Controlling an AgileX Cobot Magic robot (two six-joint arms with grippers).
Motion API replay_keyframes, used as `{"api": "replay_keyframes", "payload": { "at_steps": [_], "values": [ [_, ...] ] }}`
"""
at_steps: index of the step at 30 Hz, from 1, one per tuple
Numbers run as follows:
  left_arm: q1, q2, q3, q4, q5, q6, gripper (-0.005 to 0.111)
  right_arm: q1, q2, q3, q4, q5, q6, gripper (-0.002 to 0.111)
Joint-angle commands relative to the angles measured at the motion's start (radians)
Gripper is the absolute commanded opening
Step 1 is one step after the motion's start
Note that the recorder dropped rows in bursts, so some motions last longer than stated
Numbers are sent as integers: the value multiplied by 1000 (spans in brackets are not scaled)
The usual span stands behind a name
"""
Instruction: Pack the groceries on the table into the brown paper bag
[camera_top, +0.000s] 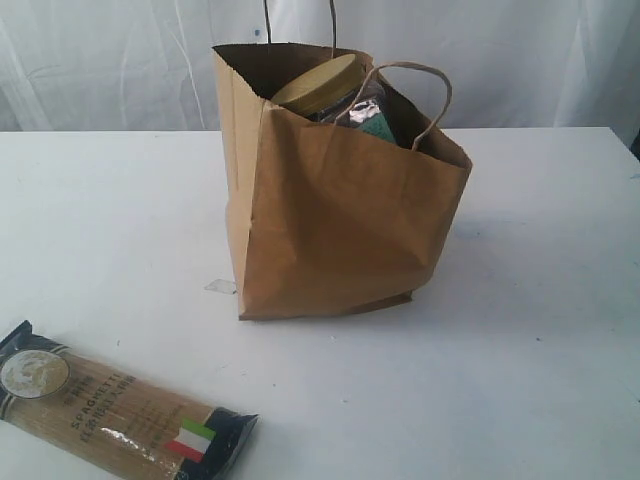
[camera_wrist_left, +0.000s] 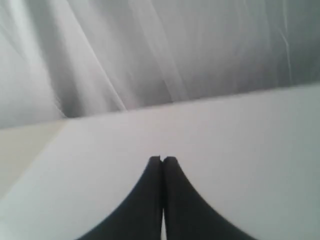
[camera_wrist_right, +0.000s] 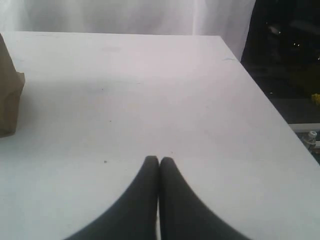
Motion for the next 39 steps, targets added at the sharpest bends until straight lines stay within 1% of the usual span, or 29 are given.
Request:
{"api": "replay_keyframes", "payload": {
  "at_steps": [1,2,3,5,7,8,9,10,11,12,13,14,15,16,18,19,20,22,23,25,26,28,29,30,31,33,36,37,39],
  "values": [
    [-4,201,81,40,-382,7,0,2,-6,2,-3,1,-6,0],
    [-4,238,91,40,-532,-15,0,2,-6,2,-3,1,-6,0],
    [-4,268,93,49,-640,-54,0,2,-6,2,-3,1,-6,0],
    [-4,316,94,61,-974,-98,0,2,-6,2,-3,1,-6,0],
    [-4,346,86,72,-1168,-43,0,2,-6,2,-3,1,-6,0],
    [-4,358,68,140,-1199,-6,0,2,-6,2,-3,1,-6,0],
    [-4,360,38,244,-1140,12,0,2,-6,2,-3,1,-6,0],
    [-16,360,0,432,-974,-6,0,2,-6,2,-3,1,-6,0],
    [-47,368,-30,640,-750,-100,0,5,-6,2,-3,1,-6,0],
    [-82,387,-39,797,-567,-232,0,5,-6,2,-3,1,-6,0],
    [-130,410,-42,905,-380,-428,0,5,-6,2,-3,1,-6,0],
    [-176,430,-37,905,-232,-559,0,5,-6,2,-3,1,-6,0],
    [-218,442,-37,905,-129,-622,0,5,-6,2,-3,1,-6,0],
    [-255,454,-39,905,-98,-634,0,5,-6,2,-3,1,-6,0],
    [-311,469,-45,905,-105,-566,0,5,-6,2,-3,1,-6,0],
    [-337,479,-54,905,-78,-536,0,5,-6,2,-3,1,-6,0],
    [-360,490,-61,905,-12,-532,0,5,-6,2,-3,1,-6,0],
    [-386,516,-80,905,204,-523,0,5,-6,2,-3,1,-6,0],
    [-389,536,-98,870,343,-490,0,5,-6,2,-3,1,-6,0],
    [-386,580,-165,611,591,-309,0,5,-6,2,-3,1,-6,0],
    [-384,599,-223,418,657,-155,0,5,-6,2,-3,1,-6,0],
    [-374,628,-334,-4,682,161,0,5,-6,2,-3,1,-6,0],
    [-374,643,-396,-226,691,352,0,5,-6,2,-3,1,-6,0],
    [-374,660,-451,-451,721,594,0,5,-6,2,-3,1,-6,0],
    [-374,674,-502,-617,758,752,0,5,-6,2,-3,1,-6,0],
    [-374,701,-564,-968,837,1149,0,5,-6,2,-3,1,-6,0],
    [-374,720,-567,-1316,916,1705,0,5,-6,2,-3,1,-6,0],
    [-374,721,-556,-1400,940,1850,0,5,-6,2,-3,1,-6,0],
    [-376,726,-519,-1494,986,2172,1,5,-6,2,-3,1,-6,0]
  ]
}}
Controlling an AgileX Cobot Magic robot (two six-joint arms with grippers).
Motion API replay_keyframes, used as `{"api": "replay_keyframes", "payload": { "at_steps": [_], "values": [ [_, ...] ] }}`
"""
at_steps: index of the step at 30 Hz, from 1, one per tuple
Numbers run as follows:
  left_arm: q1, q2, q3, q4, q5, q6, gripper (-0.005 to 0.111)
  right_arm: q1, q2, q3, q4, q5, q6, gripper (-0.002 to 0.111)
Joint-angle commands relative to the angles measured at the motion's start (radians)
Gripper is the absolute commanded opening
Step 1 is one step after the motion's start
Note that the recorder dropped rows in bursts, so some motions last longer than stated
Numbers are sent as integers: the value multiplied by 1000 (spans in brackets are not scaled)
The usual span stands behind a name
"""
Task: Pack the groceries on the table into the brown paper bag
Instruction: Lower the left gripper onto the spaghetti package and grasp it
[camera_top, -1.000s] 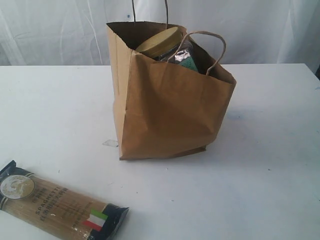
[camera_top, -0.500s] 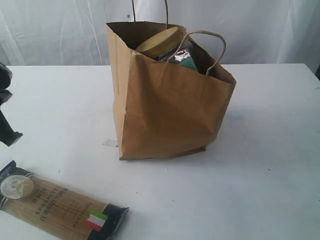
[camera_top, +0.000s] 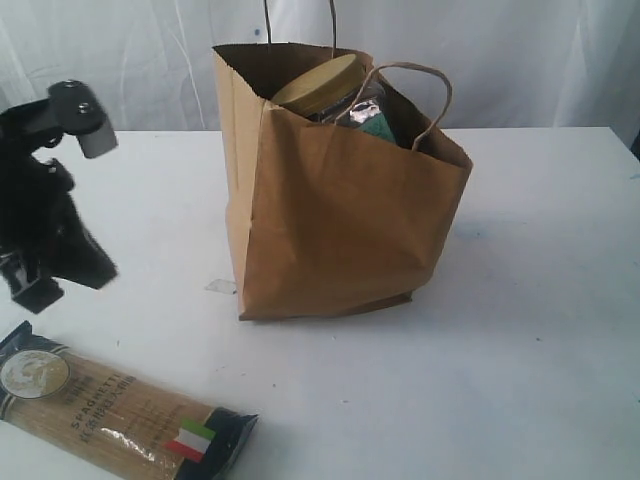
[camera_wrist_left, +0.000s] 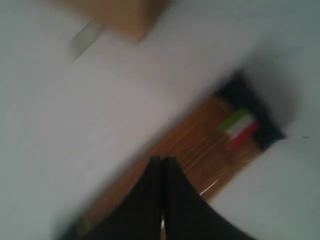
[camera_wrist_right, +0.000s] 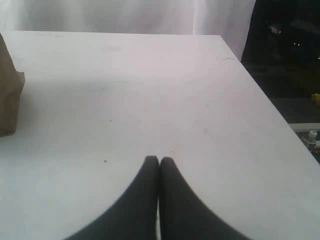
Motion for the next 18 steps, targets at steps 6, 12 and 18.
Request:
{"api": "replay_keyframes", "payload": {
  "at_steps": [6,12,18],
  "values": [
    [-5,32,194,-324,36,894,43,3,-6,2,-3,-3,-6,0],
    [-38,58,335,-443,-216,790,105,3,-6,2,-3,-3,-6,0],
    [-65,61,369,-685,-217,1009,105,3,-6,2,-3,-3,-6,0]
  ]
}}
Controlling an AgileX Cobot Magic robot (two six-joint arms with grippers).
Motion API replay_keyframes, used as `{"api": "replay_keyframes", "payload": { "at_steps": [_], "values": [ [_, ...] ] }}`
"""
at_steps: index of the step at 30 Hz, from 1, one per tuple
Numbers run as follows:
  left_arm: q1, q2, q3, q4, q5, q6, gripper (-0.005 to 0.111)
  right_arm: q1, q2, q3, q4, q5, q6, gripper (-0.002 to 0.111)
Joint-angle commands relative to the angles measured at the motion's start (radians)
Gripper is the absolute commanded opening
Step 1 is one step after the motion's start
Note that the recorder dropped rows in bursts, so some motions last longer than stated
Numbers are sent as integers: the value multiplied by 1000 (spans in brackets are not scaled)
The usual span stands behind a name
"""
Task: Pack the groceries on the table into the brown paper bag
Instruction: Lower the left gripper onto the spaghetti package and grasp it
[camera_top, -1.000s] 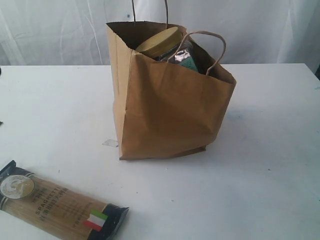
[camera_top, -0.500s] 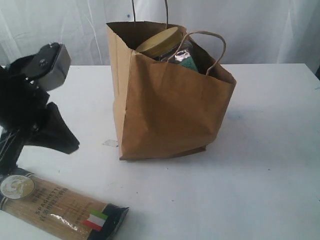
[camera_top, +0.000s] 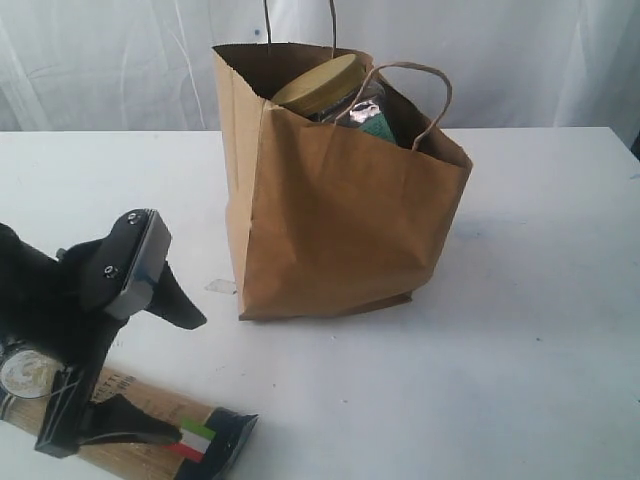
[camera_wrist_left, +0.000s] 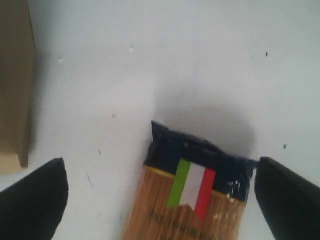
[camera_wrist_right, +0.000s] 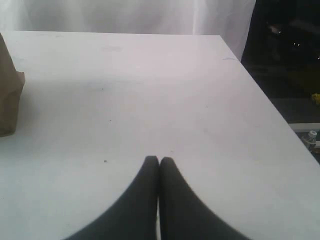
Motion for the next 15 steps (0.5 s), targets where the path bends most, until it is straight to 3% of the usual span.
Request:
{"api": "replay_keyframes", "payload": {
  "at_steps": [1,6,15],
  "values": [
    [-18,0,18,-169,10,133,105,3,-6,2,-3,-3,-6,0],
    [-18,32,18,61,49,174,105,3,-6,2,-3,-3,-6,0],
    [-18,164,18,82,-18,174,105,3,-6,2,-3,-3,-6,0]
  ]
}}
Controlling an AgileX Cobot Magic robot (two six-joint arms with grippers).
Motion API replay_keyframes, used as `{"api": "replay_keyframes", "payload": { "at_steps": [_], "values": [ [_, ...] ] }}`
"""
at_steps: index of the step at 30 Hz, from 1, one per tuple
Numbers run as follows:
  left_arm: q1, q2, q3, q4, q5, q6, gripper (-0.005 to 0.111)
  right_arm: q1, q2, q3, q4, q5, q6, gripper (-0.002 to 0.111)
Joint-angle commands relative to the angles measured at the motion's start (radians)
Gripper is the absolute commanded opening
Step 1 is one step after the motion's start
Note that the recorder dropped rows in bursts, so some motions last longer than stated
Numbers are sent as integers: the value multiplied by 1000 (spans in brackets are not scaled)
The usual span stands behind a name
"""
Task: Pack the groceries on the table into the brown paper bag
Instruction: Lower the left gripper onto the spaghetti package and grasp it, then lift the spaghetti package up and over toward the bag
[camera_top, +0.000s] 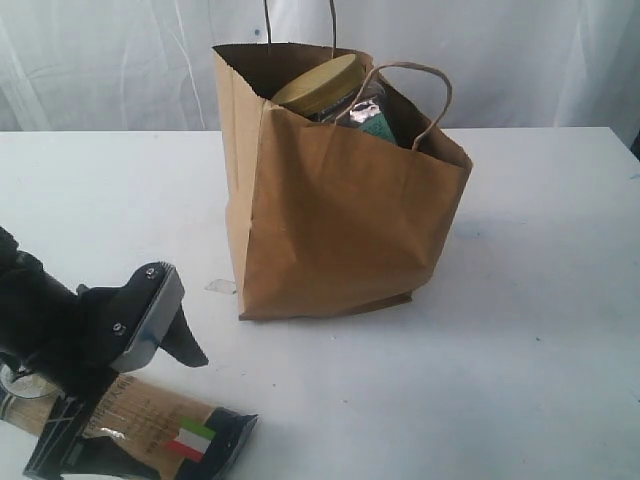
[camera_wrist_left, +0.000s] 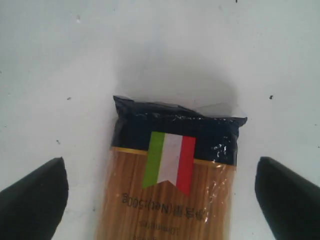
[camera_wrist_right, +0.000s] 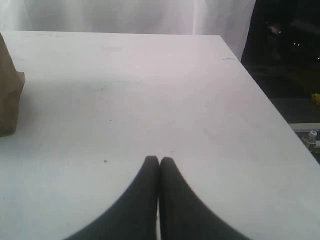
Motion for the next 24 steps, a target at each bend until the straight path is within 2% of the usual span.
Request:
{"api": "replay_keyframes", "payload": {
  "at_steps": [1,6,12,18,24],
  "values": [
    [-4,60,5,-3,-11,29,105,3,-6,2,-3,-3,-6,0],
    [-4,105,5,15,-33,33,105,3,-6,2,-3,-3,-6,0],
    [-4,143,5,150,-44,33,105,3,-6,2,-3,-3,-6,0],
    [-4,163,5,75,-137,17,105,3,-6,2,-3,-3,16,0],
    [-4,165,5,66,-167,4,103,3,-6,2,-3,-3,13,0]
  ]
}}
